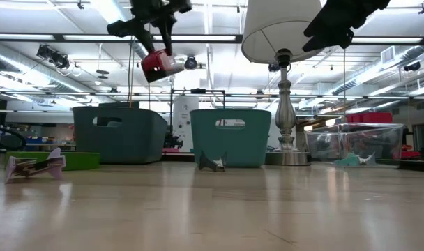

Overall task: Pick and place Stapler, Stapler remover, tape
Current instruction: Put the red stapler into the blue bin

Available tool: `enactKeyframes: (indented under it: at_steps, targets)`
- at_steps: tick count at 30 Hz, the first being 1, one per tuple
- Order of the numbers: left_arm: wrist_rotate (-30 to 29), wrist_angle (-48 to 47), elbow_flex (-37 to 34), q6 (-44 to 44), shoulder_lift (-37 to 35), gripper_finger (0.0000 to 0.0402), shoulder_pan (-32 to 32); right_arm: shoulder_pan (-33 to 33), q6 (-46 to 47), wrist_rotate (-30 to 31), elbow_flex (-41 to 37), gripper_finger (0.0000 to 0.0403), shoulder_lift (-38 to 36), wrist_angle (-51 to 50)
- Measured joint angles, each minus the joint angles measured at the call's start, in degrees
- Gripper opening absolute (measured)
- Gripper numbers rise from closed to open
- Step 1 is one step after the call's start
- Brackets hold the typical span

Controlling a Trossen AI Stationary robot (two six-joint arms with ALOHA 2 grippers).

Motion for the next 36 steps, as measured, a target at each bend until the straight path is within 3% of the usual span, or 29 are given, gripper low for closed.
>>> enactKeyframes:
  at_steps: [5, 20, 36]
  targets:
    - [-2.8, -0.3, 0.0, 1.5, -1.8, 0.015, 7.2, 0.0, -1.6, 0.0, 0.0, 0.0239, 0.0, 1.8]
    - [-3.1, -0.5, -0.1, 10.1, -0.9, 0.0147, 25.5, 0.0, -2.2, -1.1, 0.0, 0.0239, 0.0, 2.3]
    - [1.9, -1.0, -2.2, 19.1, 11.7, 0.0151, 30.4, 0.0, 0.8, 3.5, 0.0, 0.0239, 0.0, 2.0]
